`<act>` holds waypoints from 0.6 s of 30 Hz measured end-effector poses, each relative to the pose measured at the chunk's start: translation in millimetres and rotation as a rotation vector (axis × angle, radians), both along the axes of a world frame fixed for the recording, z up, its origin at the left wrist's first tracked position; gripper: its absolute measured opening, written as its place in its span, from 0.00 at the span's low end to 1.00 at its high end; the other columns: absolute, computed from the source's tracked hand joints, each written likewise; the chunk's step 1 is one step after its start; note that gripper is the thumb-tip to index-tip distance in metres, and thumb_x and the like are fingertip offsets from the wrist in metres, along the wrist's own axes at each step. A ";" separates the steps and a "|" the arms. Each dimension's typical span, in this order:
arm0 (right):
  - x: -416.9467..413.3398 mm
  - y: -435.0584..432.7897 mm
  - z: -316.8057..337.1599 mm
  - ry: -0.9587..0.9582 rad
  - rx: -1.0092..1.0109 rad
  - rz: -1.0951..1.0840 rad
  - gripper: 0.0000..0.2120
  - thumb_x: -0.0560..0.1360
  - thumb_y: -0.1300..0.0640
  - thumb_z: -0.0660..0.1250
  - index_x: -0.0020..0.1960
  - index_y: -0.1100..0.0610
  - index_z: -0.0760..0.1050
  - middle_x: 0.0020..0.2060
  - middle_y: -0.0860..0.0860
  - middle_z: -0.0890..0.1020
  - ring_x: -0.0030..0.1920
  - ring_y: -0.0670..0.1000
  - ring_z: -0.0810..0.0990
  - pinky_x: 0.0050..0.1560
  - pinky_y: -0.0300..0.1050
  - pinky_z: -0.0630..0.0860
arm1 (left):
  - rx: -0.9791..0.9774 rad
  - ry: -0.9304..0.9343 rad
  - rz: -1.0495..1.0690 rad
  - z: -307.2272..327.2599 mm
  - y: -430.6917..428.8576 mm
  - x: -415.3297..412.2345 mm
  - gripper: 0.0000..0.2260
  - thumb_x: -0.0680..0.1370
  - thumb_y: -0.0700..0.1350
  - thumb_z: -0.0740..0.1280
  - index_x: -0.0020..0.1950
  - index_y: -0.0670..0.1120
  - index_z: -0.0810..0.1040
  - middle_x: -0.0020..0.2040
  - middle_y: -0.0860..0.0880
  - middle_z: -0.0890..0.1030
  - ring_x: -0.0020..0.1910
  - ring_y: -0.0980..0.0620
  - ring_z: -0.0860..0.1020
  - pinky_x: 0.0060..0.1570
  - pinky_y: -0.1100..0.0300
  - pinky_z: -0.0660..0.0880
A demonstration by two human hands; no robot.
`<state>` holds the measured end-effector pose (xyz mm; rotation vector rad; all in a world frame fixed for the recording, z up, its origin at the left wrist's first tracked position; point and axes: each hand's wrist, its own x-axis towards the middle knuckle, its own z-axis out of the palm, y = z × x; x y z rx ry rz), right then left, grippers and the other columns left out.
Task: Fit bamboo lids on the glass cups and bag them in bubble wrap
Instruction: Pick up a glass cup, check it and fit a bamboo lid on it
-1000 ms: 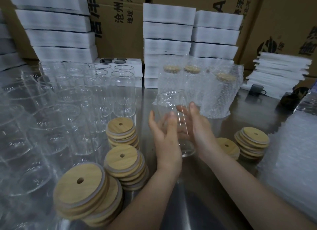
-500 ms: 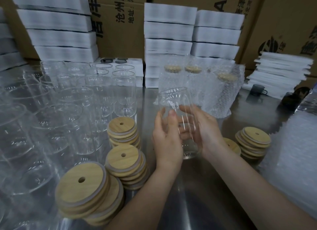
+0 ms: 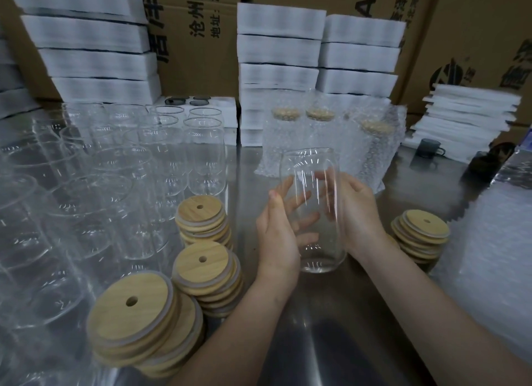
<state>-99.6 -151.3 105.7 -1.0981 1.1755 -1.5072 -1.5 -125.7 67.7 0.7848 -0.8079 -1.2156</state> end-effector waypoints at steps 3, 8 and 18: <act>-1.0 1.1 4.6 -0.083 -0.110 0.198 0.22 0.78 0.40 0.57 0.56 0.56 0.80 0.44 0.49 0.83 0.43 0.46 0.82 0.46 0.42 0.76 | -0.059 -0.111 0.066 0.1 4.6 -1.3 0.15 0.84 0.56 0.52 0.63 0.58 0.75 0.50 0.55 0.85 0.43 0.48 0.85 0.35 0.57 0.78; 0.5 6.1 9.8 -0.090 -0.185 0.304 0.23 0.72 0.43 0.60 0.60 0.55 0.76 0.54 0.55 0.83 0.51 0.51 0.82 0.56 0.47 0.77 | -0.194 -0.271 0.198 -1.1 11.8 -0.6 0.24 0.76 0.62 0.58 0.67 0.54 0.75 0.54 0.51 0.84 0.47 0.49 0.84 0.50 0.47 0.81; -9.3 11.3 16.0 0.058 -0.278 0.283 0.28 0.62 0.40 0.72 0.58 0.52 0.78 0.52 0.49 0.84 0.56 0.52 0.82 0.54 0.50 0.78 | -0.351 -0.805 0.407 -1.6 18.2 -1.3 0.40 0.66 0.68 0.68 0.75 0.62 0.56 0.62 0.59 0.74 0.55 0.60 0.76 0.51 0.59 0.77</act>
